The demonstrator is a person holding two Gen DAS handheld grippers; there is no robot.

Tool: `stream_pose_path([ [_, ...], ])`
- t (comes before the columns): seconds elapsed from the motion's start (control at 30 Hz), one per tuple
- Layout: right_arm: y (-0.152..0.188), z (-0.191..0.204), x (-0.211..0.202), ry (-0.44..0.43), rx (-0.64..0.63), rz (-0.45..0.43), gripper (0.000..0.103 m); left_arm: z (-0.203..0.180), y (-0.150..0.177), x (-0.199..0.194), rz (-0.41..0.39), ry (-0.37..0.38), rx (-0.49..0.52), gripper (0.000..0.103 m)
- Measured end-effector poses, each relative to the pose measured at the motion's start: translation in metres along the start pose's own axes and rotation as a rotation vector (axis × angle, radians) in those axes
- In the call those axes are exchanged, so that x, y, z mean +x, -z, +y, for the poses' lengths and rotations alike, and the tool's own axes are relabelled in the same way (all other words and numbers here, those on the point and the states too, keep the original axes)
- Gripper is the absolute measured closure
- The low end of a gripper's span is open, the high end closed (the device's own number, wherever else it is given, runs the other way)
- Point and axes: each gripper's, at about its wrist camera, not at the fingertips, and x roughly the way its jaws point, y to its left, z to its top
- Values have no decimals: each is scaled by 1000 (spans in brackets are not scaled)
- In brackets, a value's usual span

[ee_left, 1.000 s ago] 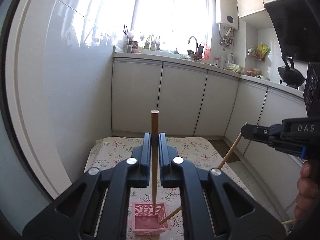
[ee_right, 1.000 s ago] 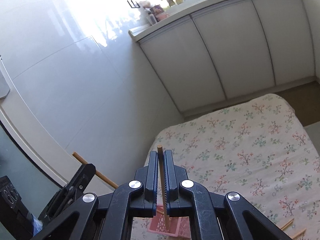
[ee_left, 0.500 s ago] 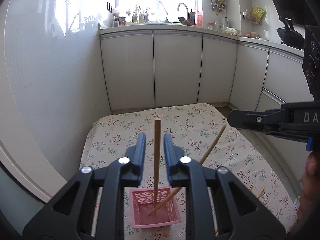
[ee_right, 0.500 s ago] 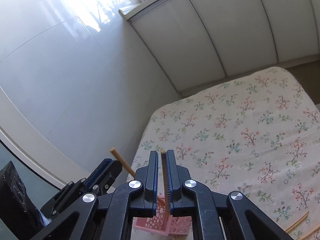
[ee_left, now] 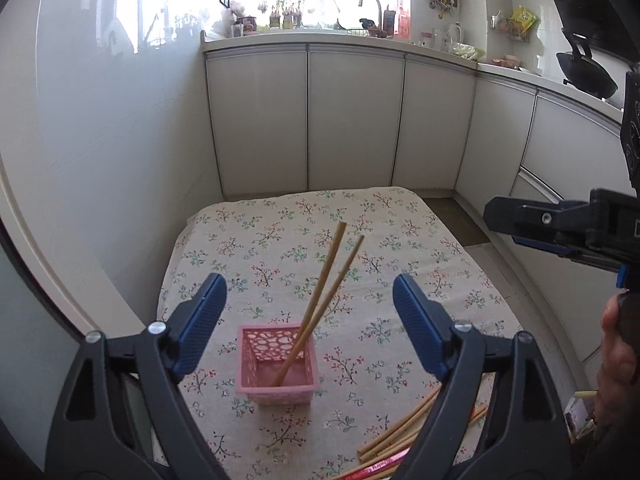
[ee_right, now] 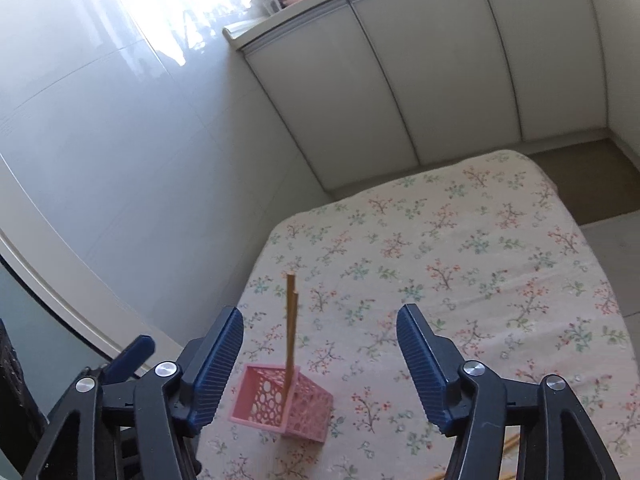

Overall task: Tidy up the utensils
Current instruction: 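Open the left tool to drop its chopstick into the holder while the right tool releases its own, then return both tools to the chopstick pile and grasp one chopstick each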

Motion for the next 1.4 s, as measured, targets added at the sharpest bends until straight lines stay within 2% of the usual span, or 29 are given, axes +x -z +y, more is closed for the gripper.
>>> stream_pose_path([
  [0.2,19,-20,-20,70,-24,47,18,-20,19,-3,79,34,-3,9],
  [0.4,46,-47,-26,107,-14,116,12,-37,46,3,138,67,39,7],
  [0.63,70,-93,-8,180,71,254,12,-53,77,36,277,95,104,7],
  [0.8,85,-127,6,240,136,340,12,-61,89,62,356,111,109,7],
  [0.87,89,-139,10,253,162,373,12,-67,92,76,389,142,108,8],
  [0.93,93,-150,14,276,176,396,12,-73,95,92,425,182,103,12],
  [1.1,98,-172,14,306,208,430,12,-98,103,133,543,309,81,58],
  [1.2,100,-186,16,313,228,448,12,-118,105,148,572,360,110,72],
  [1.3,101,-200,17,318,249,463,12,-139,110,162,597,378,172,80],
  [1.4,102,-212,19,328,263,475,12,-150,112,173,608,368,198,81],
])
